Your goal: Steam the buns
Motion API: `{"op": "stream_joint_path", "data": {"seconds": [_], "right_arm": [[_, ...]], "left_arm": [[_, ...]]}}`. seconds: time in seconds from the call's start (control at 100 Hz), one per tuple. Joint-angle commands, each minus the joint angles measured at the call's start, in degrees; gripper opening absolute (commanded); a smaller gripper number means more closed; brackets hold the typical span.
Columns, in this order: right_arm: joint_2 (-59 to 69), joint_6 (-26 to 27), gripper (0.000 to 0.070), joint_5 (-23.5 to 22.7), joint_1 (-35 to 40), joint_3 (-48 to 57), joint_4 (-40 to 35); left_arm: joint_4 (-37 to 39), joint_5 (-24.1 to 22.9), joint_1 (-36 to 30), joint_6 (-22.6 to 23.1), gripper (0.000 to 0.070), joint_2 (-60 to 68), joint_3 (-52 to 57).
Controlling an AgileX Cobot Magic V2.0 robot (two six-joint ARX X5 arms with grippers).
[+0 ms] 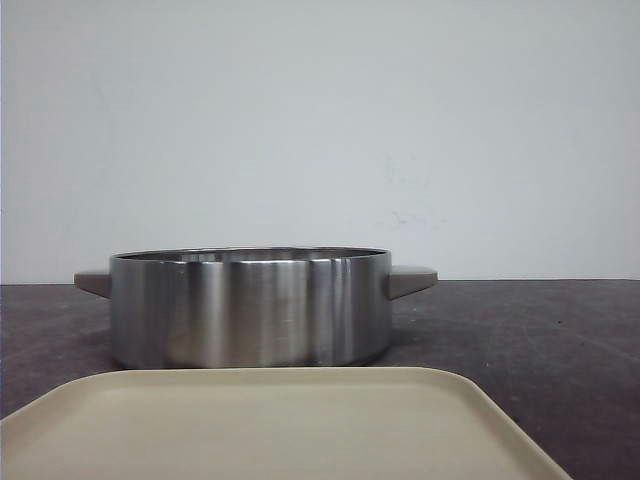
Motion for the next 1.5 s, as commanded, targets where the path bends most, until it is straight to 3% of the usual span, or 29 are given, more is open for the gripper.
{"op": "stream_joint_path", "data": {"seconds": [0.0, 0.23, 0.37, 0.52, 1.49], "right_arm": [[0.02, 2.03, 0.0012, -0.15, -0.42, -0.11, -2.12], [0.02, 5.79, 0.0012, -0.07, -0.87, -0.11, -10.47], [0.02, 3.45, 0.0012, -0.35, -1.05, -0.11, -10.47], [0.02, -1.18, 0.0012, -4.5, -1.14, -0.11, -10.49], [0.02, -1.14, 0.0012, -4.48, -1.16, -0.11, -9.64]], "left_arm": [[0.5, -0.2, -0.35, 0.98, 0.0, 0.07, 0.72], [0.5, -0.2, -0.33, 0.98, 0.0, 0.07, 0.74], [0.48, -0.2, -0.33, 0.98, 0.0, 0.07, 0.74], [0.48, -0.2, -0.33, 0.98, 0.0, 0.07, 0.74], [0.17, -0.2, 0.07, 1.77, 0.0, -0.61, 0.74]]}}
